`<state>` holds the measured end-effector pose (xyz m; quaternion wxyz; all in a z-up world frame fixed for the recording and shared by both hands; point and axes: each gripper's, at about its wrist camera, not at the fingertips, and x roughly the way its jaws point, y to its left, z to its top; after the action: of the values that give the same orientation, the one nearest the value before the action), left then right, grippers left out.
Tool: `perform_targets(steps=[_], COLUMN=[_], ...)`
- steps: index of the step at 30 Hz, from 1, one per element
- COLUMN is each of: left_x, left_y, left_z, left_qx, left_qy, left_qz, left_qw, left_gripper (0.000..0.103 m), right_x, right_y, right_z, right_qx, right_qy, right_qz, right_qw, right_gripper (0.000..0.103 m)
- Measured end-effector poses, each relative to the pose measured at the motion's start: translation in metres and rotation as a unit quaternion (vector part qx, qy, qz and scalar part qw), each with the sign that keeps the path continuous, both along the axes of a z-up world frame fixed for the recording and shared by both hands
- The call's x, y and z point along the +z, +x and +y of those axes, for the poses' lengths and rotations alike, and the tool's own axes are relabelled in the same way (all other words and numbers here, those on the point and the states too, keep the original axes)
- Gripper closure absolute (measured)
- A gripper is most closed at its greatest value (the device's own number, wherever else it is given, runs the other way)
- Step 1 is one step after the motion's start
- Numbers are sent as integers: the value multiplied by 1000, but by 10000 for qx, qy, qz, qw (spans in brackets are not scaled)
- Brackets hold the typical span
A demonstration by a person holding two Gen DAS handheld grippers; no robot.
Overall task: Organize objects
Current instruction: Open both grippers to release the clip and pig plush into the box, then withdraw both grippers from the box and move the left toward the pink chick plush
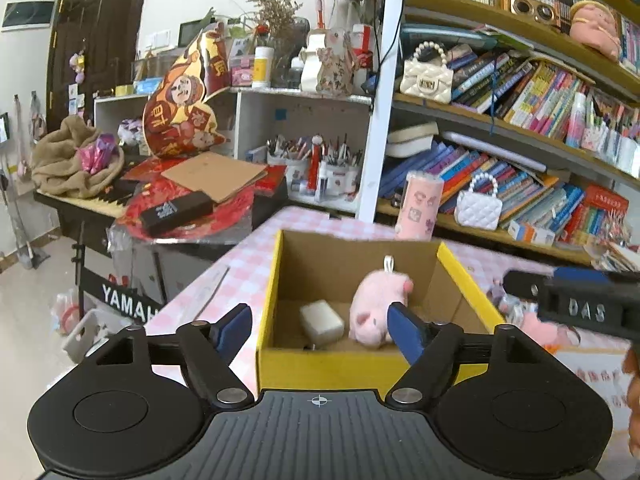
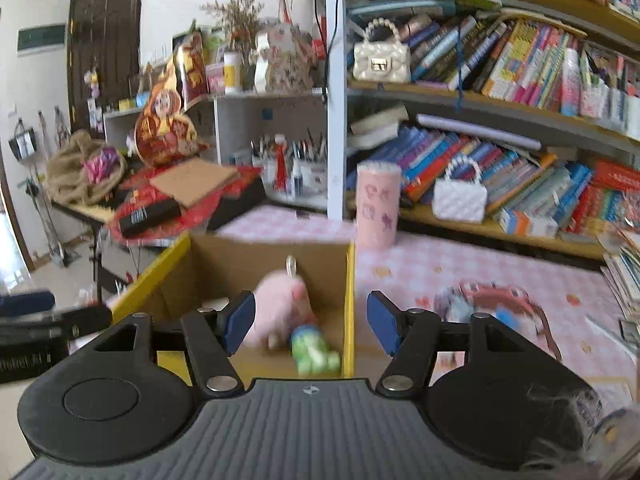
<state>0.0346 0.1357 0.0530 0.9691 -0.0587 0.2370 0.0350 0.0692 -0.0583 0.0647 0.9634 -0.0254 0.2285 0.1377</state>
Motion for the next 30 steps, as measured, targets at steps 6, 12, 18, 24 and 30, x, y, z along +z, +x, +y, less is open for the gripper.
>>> perform_targets(steps=[6,12,18,24,30], left_x=[-11,-18,-23,-32,-46], left_y=[-26,-48,-66,-76,-79], left_z=[2,2,0,-12,-32], left_qx=[-38,-79,-197,-418,-857], left_qy=[-103,-91,-120,-62,-54], left_qz=[249,374,376,507,742], left_qw=[9996,9992,9990,9978,9935], left_gripper=[24,24,23,20,19], right_x=[-34,-46,-52,-61,-74], right_y=[-40,-64,-85,-105,-123], right_z=[5,16,18,8,-12], right_qx=[-138,-151,-162,-383,-780], right_qy=[-118,-119,-201,-258,-370], right_qz=[503,750,766,850,988], right_qw=[9986,9970,9967,9953,9914], right_gripper=[43,43,41,40,39])
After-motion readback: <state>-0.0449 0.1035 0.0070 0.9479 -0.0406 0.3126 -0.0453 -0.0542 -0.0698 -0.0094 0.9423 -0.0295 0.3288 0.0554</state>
